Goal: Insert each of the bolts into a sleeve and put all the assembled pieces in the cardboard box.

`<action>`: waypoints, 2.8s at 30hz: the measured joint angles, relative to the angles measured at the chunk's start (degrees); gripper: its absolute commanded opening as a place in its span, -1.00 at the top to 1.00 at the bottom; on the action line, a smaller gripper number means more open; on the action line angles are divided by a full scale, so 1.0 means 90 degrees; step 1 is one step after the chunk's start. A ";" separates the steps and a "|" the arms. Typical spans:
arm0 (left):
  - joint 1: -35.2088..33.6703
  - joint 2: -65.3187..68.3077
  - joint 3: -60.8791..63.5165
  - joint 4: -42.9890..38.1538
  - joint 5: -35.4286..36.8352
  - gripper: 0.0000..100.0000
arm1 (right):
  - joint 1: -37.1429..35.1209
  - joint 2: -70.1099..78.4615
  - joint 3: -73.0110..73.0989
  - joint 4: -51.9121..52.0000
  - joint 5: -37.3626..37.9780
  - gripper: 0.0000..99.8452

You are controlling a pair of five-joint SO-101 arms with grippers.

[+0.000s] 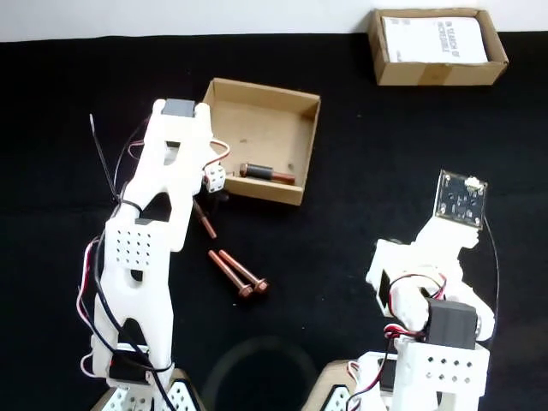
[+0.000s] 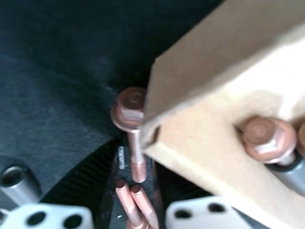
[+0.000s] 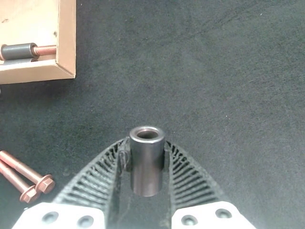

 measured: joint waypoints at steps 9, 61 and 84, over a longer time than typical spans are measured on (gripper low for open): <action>-0.0166 -0.0010 0.0010 0.0039 -0.0342 0.50 | 0.0000 0.0000 0.0000 0.0000 0.0000 0.99; 0.0840 -0.4620 -0.1475 0.0029 -0.2110 0.98 | -0.0977 -0.1387 -0.1856 0.0186 0.0000 0.99; 0.2188 -0.7990 0.1035 -0.0049 -0.2559 0.98 | -0.1954 -0.4005 0.2452 -0.3321 0.0977 0.99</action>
